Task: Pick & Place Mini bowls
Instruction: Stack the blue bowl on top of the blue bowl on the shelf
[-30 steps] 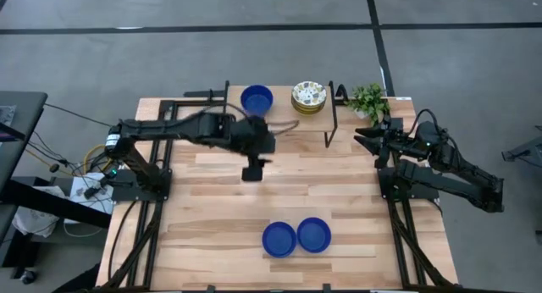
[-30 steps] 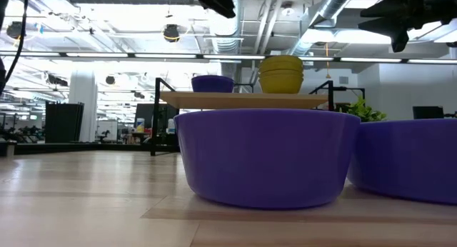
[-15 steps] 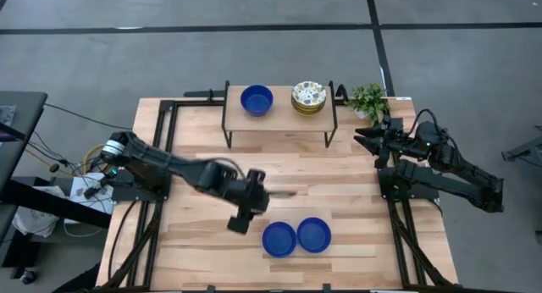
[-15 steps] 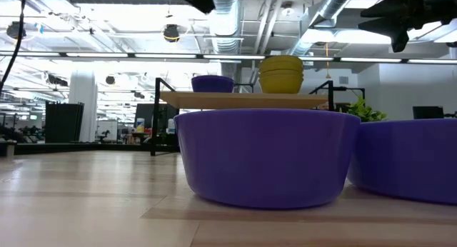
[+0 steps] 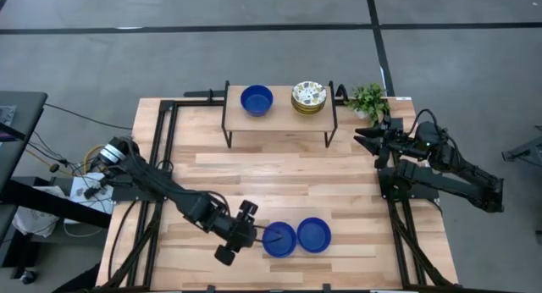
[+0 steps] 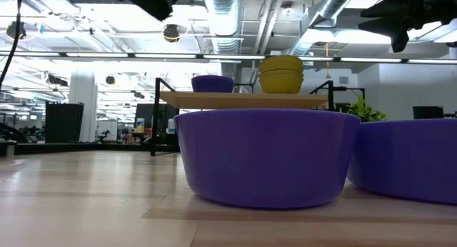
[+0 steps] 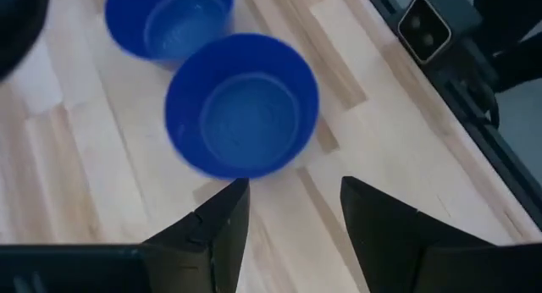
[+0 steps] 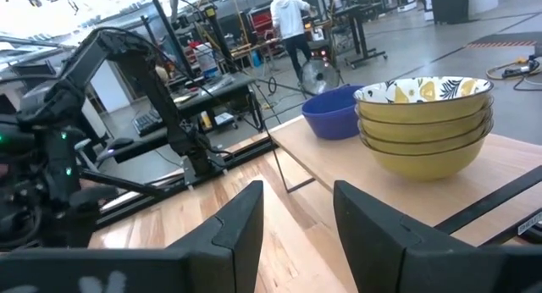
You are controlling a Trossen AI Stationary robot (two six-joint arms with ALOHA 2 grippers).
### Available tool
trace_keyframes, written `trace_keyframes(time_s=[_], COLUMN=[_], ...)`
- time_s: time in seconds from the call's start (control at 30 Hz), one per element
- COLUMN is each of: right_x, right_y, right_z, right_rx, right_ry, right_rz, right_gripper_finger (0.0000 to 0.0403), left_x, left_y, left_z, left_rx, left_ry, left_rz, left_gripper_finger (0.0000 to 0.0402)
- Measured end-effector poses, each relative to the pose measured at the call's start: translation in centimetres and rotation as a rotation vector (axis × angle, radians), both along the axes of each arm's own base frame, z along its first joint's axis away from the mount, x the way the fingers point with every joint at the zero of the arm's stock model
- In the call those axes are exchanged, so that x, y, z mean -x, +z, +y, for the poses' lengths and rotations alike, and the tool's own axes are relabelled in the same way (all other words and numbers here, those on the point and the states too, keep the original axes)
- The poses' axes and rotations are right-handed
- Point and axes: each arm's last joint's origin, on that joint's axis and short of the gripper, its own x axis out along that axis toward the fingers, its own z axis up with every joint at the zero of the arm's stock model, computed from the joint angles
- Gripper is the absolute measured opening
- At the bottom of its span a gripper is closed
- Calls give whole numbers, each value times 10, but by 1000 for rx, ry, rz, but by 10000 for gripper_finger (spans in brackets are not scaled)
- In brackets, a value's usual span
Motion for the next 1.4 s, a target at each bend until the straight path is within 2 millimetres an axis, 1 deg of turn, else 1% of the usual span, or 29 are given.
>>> trace_keyframes(time_s=[0.1, 0.2, 0.5, 0.63, 0.73, 0.87, 1.0, 1.27, 1.4], right_x=[0, 0, 0, 0, 0, 0, 0, 0, 0], right_y=[0, 0, 0, -1, -1, -1, -1, -2, -2], right_z=[0, 0, 0, 0, 0, 0, 0, 0, 0], right_rx=[0, 0, -1, -3, -5, -7, -7, -8, -10], right_ry=[0, 1, -1, -1, -1, -1, -1, -1, 0], right_rz=[-1, 0, 3, 7, 12, 14, 15, 18, 20], right_gripper_finger=[134, 133, 133, 134, 134, 133, 134, 133, 134], left_x=[-4, -12, -31, -39, -42, -43, -46, -60, -63], left_y=[-10, -18, -55, -69, -72, -71, -72, -86, -91], left_z=[-3, -7, -20, -25, -28, -28, -25, -17, -16], left_rx=[-22, -35, -55, -99, -110, -127, -148, -119, -122], left_ry=[-25, -49, -78, -135, -154, -178, -186, -187, -183], left_rz=[-8, -40, 6, -3, -26, -54, -61, -49, -39], left_gripper_finger=[186, 186, 186, 186, 186, 186, 186, 186, 178])
